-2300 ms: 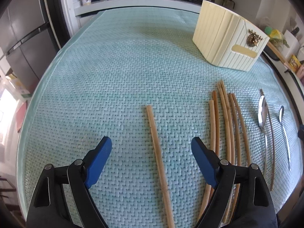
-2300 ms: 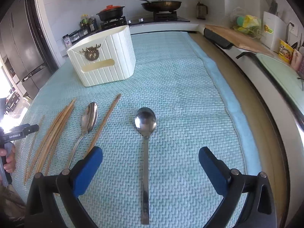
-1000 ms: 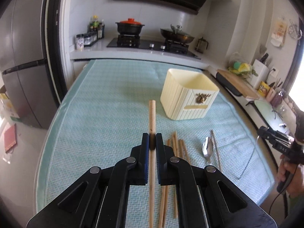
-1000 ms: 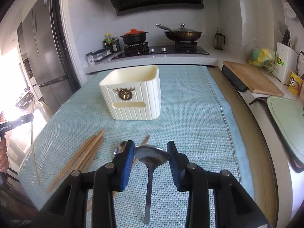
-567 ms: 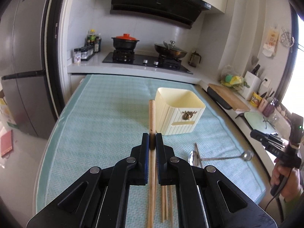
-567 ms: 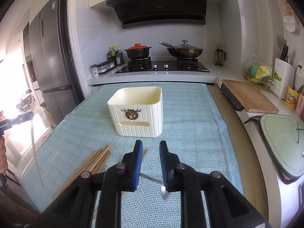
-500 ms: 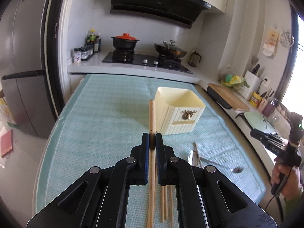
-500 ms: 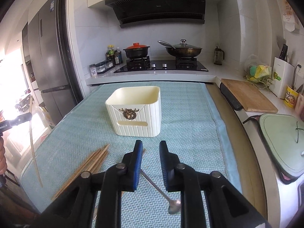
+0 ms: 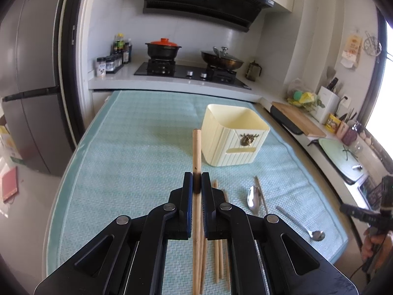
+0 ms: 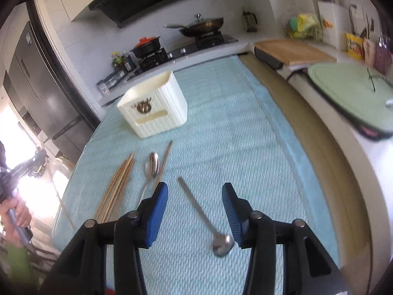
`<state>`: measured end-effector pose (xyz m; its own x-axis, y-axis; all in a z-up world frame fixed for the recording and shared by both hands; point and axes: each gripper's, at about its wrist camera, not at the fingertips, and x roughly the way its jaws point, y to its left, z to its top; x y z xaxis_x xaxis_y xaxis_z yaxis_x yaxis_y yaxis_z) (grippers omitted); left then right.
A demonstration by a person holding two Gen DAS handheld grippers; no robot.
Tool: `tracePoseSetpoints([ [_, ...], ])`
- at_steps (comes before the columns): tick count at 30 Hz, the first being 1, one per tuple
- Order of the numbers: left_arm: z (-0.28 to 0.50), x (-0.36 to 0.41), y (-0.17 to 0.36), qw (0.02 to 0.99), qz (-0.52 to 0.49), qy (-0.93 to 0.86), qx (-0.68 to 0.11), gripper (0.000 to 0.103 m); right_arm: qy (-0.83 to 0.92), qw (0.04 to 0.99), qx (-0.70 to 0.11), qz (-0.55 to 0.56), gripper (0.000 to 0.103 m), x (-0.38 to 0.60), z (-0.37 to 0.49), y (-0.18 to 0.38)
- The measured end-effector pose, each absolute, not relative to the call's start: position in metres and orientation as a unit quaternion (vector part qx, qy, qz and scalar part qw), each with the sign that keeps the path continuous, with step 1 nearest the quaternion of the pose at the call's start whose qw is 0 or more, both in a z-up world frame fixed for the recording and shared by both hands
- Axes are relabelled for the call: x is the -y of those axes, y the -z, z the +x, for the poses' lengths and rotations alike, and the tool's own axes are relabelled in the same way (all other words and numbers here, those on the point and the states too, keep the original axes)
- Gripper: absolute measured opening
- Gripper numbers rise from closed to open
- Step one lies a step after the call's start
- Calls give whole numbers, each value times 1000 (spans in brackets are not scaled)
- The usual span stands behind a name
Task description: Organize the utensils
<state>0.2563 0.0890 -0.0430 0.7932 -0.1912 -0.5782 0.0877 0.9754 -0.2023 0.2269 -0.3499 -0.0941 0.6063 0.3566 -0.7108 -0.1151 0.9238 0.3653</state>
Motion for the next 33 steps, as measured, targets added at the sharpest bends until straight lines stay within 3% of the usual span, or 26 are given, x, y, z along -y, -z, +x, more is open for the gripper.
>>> tracePoseSetpoints([
  [6,264,-82,55,937,-82,81,-329,5,-184,819,-521,155,47,333,186,160],
  [10,268,-79,59,936,-82,85,-332,5,-199,801,-549,129,46,328,212,188],
  [12,267,-81,59,936,-85,83,-331,5,-177,813,-534,153,36,347,244,194],
  [16,265,-88,59,937,-95,72,-329,5,-52,896,-427,108,39,380,292,160],
  [19,262,-94,61,936,-99,64,-330,5,-60,904,-405,124,39,389,301,135],
  [22,263,-100,63,936,-103,57,-332,5,-52,895,-426,118,39,389,300,133],
  [29,274,-96,63,934,-102,67,-335,4,-44,856,-458,235,40,399,321,171],
  [33,276,-93,63,935,-97,72,-334,4,-36,838,-459,293,50,403,348,182],
])
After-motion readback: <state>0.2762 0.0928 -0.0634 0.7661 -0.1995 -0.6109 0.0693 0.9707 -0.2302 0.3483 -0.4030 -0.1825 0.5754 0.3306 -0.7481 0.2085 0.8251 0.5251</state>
